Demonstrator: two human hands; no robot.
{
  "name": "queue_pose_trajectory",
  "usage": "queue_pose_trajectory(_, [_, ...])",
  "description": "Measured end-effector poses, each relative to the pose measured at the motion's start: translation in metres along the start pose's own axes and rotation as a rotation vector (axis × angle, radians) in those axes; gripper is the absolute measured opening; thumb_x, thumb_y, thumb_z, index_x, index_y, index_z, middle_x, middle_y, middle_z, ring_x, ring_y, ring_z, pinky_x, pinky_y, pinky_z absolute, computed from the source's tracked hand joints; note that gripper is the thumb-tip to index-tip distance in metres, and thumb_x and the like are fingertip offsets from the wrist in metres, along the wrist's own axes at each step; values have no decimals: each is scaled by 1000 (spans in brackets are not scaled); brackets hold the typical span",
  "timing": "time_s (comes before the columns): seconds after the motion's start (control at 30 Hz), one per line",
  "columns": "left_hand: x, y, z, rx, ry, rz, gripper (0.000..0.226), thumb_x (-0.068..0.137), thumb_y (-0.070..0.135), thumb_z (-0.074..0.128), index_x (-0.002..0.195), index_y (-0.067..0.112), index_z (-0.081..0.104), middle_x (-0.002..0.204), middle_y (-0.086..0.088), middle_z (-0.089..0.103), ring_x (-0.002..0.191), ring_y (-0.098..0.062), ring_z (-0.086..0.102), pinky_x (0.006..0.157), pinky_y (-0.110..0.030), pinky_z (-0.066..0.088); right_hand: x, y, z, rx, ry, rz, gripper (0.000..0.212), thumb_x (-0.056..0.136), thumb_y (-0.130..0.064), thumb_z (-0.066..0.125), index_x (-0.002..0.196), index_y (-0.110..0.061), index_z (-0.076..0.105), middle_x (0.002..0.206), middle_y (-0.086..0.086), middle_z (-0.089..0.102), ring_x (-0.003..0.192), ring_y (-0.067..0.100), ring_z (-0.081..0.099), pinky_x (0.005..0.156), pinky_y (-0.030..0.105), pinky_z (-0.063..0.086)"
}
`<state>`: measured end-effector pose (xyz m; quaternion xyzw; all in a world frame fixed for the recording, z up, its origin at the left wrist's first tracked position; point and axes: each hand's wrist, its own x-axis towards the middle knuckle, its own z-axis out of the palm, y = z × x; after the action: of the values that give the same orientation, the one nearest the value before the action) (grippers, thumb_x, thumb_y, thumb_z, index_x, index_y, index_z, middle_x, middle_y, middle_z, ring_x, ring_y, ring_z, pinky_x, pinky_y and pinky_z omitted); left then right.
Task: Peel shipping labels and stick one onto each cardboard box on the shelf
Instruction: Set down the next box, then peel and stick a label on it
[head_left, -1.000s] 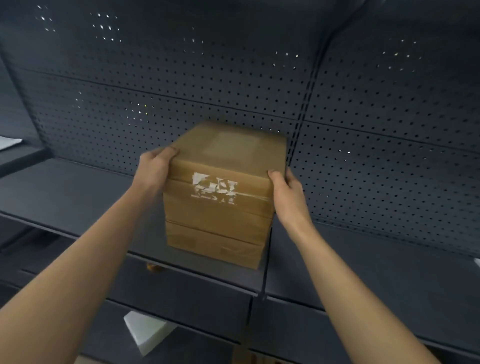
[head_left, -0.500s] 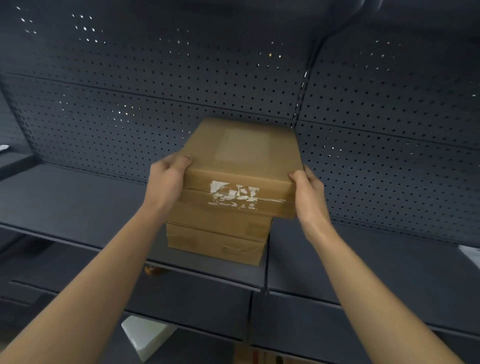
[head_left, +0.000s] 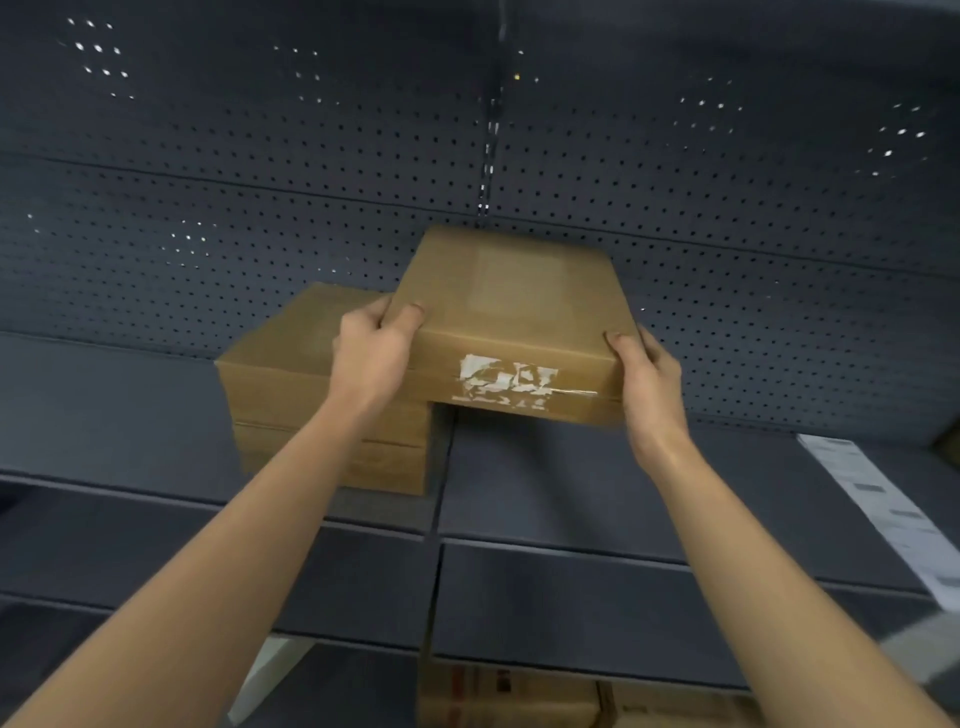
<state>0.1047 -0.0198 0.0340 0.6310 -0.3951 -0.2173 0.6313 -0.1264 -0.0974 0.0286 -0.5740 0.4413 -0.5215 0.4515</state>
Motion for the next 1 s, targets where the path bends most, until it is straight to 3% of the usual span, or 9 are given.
queue_pose_trajectory(0.1, [-18,6,46,12,-9,20,17,90,38,59,96,29,72,92,16,72,101,-15,66,94,-32,49,10,7,-47,9,20,-12,32,96,-31,53,125,-21,63,105,-9,69,89,4,62,70,16,43])
queue_pose_trajectory(0.17, [-29,7,79,4,-23,25,13,87,40,60,85,34,72,90,11,75,97,-16,67,97,-38,50,18,15,-82,3,25,-15,32,96,-30,53,125,-22,63,105,-8,69,83,-1,62,64,9,43])
queue_pose_trajectory(0.23, [-41,8,113,-8,-29,12,17,87,42,61,93,33,73,96,11,74,99,-11,66,97,-37,50,25,23,-118,-7,29,-15,30,96,-28,53,123,-22,65,101,-9,70,77,-4,63,59,5,42])
queue_pose_trajectory(0.33, [-60,5,165,-23,-55,19,10,93,35,60,90,35,70,89,19,70,76,13,63,78,-24,48,36,38,-169,-7,35,-6,26,96,-27,54,119,-24,66,100,-13,71,76,-9,64,62,5,43])
queue_pose_trajectory(0.4, [-72,1,197,1,-57,5,14,94,33,60,83,39,67,80,20,70,68,12,61,73,-25,49,42,51,-199,-8,35,22,26,95,-28,55,119,-26,65,103,-13,72,84,-5,66,67,10,44])
queue_pose_trajectory(0.53, [-92,-15,245,9,-62,-53,16,88,37,60,80,44,72,81,20,73,83,-5,68,76,-31,52,51,81,-248,-18,40,75,32,94,-30,56,125,-24,64,109,-8,72,97,7,67,78,21,46])
queue_pose_trajectory(0.63, [-110,-32,269,29,-39,-96,14,92,32,59,90,40,70,81,23,72,82,0,66,73,-26,50,51,103,-270,-16,16,111,30,95,-26,57,125,-27,63,106,-14,71,90,-3,66,76,16,47])
queue_pose_trajectory(0.8, [-129,-61,289,50,-39,-151,25,96,30,57,117,27,68,100,14,72,92,-4,65,75,-23,50,52,140,-287,-42,-21,141,25,95,-18,56,115,-30,66,103,-14,74,97,3,68,83,21,47])
queue_pose_trajectory(1.0, [-123,-77,300,102,-79,-184,19,95,31,58,112,29,67,97,17,70,90,-1,63,71,-19,46,58,164,-291,-49,-35,188,26,96,-18,55,120,-21,65,107,-8,74,98,7,68,85,23,48])
